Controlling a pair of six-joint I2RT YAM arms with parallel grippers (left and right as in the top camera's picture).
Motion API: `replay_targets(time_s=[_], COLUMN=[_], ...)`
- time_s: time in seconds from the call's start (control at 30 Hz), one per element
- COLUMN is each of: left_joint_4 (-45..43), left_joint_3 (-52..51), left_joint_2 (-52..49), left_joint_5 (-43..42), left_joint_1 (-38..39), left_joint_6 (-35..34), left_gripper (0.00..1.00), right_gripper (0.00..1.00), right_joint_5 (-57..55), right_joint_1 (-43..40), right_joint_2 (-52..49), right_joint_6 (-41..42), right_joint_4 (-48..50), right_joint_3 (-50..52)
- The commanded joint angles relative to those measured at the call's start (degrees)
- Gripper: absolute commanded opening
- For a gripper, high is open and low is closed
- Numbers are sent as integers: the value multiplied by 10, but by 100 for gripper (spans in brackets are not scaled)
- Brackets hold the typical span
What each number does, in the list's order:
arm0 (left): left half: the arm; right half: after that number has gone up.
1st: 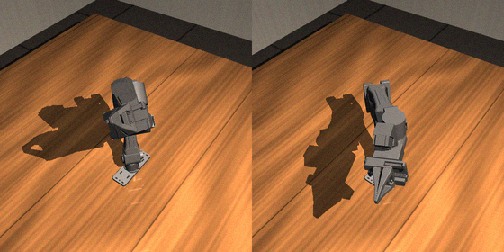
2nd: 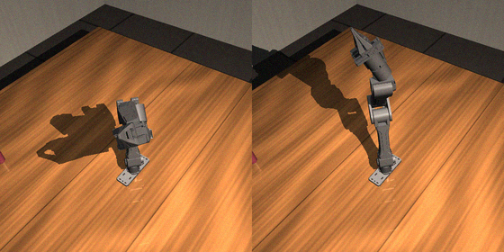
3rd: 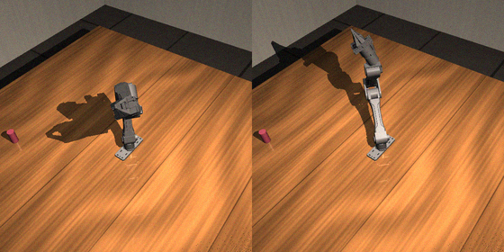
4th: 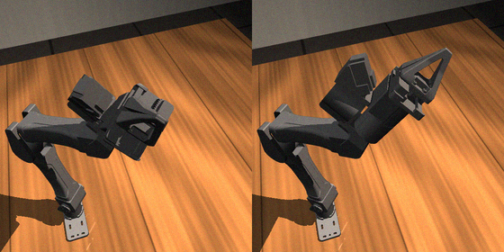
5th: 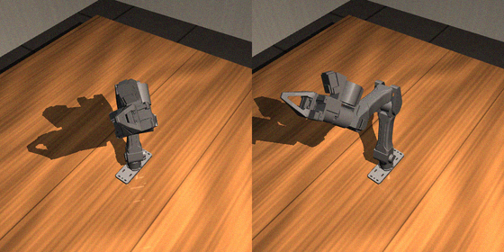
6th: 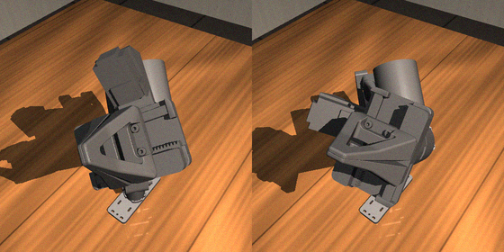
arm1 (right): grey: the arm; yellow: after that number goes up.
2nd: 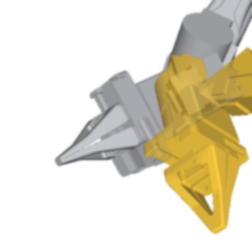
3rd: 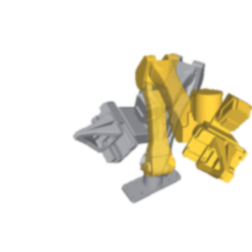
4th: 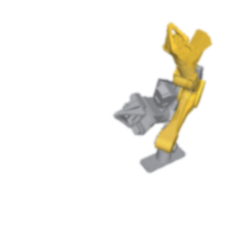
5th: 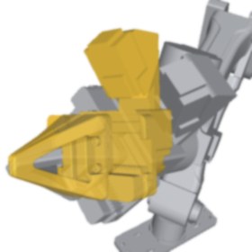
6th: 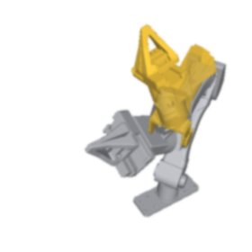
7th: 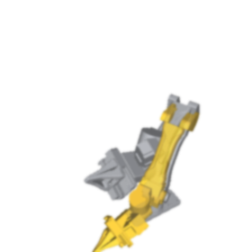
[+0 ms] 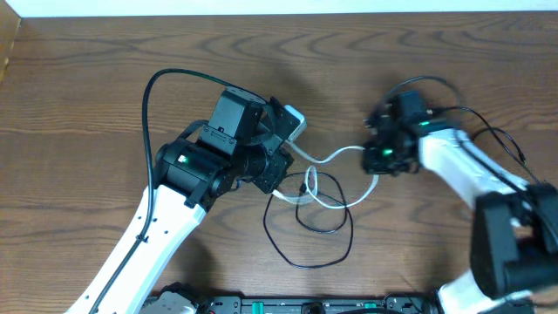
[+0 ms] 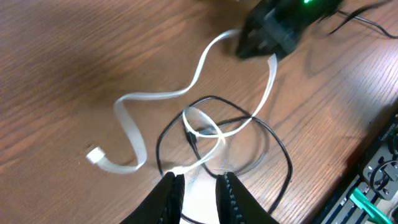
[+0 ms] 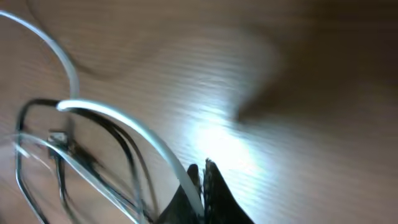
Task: Untangle cables
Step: 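Pull the white cable away to the right with the right gripper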
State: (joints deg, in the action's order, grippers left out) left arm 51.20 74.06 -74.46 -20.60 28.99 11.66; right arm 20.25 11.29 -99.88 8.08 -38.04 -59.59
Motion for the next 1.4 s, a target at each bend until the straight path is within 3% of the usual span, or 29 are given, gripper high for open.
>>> replay_targets(time_s=[0.0,0.27,0.57,0.77,0.9,1.17,1.37], left_joint_4=[2,2,2,2,-1,0,1], left_joint_3=[5,2,2,1,1,0,0], left_joint_2=[7,7,7,7,7,-3,-26], left_joint_5=[6,6,6,5,5,5,6], left_joint_1=[1,1,1,1,1,1,1], left_joint_6=[3,3,1,0,-27,-52,-64], left_gripper=[24,29,29,29,29,29,29], right_gripper=[1,1,1,1,1,1,1], right_joint_5=[-60,-66,-96,-248,-248,-370,-438], right_joint_1=[-57,-136,-146,-146,-146,-150,-200], right_joint_2=[78,192,292,289,287,277,226], right_joint_6=[-59,-117,-120,-103,-103,-103,-103], right_joint_4=[-55,-122,1,24,28,48,24], right_joint_3=[-67,-209,-260,-260,-260,-259,-259])
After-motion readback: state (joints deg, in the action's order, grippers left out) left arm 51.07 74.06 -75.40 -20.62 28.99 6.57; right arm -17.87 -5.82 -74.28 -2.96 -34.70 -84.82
